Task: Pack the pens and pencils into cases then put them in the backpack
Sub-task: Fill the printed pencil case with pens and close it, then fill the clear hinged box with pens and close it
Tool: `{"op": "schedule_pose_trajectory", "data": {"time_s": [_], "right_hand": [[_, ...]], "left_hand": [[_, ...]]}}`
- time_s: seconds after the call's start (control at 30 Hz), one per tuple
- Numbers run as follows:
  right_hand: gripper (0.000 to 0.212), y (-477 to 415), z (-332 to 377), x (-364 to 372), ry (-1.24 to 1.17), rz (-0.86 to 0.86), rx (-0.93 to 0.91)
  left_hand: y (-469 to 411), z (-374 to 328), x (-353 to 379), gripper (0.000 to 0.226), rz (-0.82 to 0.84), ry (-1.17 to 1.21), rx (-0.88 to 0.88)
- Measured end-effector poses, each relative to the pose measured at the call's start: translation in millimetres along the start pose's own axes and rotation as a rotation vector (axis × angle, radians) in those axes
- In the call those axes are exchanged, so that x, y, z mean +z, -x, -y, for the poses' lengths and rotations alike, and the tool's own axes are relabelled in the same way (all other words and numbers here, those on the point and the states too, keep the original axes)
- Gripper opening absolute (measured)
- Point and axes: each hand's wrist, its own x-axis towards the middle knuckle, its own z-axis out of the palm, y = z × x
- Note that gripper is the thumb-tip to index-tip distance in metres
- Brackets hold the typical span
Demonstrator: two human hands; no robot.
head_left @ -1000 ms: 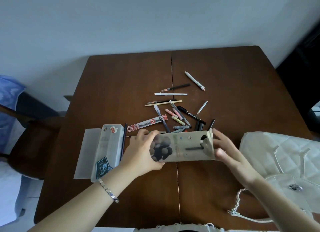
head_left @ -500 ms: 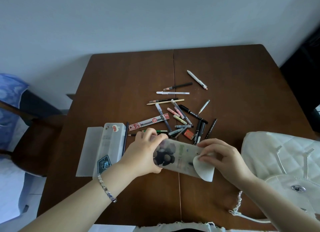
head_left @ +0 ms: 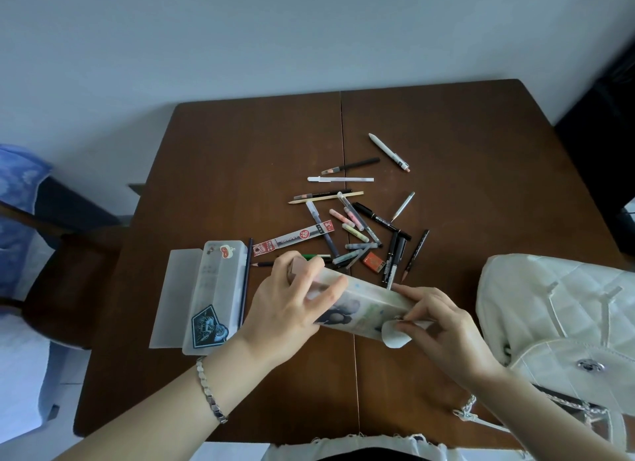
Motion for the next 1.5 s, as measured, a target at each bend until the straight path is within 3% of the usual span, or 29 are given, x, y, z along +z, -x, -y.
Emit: {"op": "schedule_pose_trajectory", "data": {"time_s": [0.2,0.27,0.47,0.67,0.77,1.0,1.13,1.2,1.27,1.37,1.43,1.5], "right_hand": [[0.023,1.0,7.5,-0.4,0.023,-0.080,-0.092],[0.030,-0.7,7.3,-3.4,0.041,-0.100,-0.141],[0.029,-1.8,3.6,-11.6,0.214,-0.153,-0.464],[0.028,2.4,13.9,-12.8,0.248,-0.187,-0.494],[0.025,3.1,21.2,-11.7,0.214,-0.200,-0.438],[0.023,2.0,22.7,-7.1,0.194,-0.187,-0.294],[0.017,-1.6,22.6,-9.4,-0.012,-0.021,0.033],[0.039,-4.7,22.8,-9.5,-0.107,0.038,0.194],[0.046,-14.6,26.5,-11.2,-0.093,0.112,0.251],[0.031,-42.9,36.6,-13.8,0.005,0.344,0.353],[0.033,-60.7,40.8,-8.6,0.026,0.459,0.473],[0.039,-72.5,44.7,1.5,0.076,0.349,0.448]], "left_hand": [[5.5,-6.3,5.4,0.079,-0.134,0.005,-0.016],[5.9,-6.3,6.8,0.075,-0.189,0.011,-0.015],[9.0,-3.3,4.5,0.076,-0.237,0.038,0.009],[11.2,-2.6,1.1,0.083,-0.258,0.046,0.044],[12.7,-2.0,1.1,0.092,-0.263,0.035,0.051],[6.0,-8.6,-3.5,0.084,-0.275,0.006,0.028],[10.9,-9.9,4.3,0.082,-0.115,0.014,-0.048],[15.5,-9.9,9.0,0.084,-0.040,0.029,-0.108],[21.0,-8.0,12.7,0.083,0.028,0.047,-0.167],[30.4,-1.4,18.8,0.082,0.168,0.053,-0.223],[36.8,1.1,19.6,0.082,0.258,0.115,-0.323],[44.3,5.9,21.4,0.081,0.317,0.235,-0.538]]}}
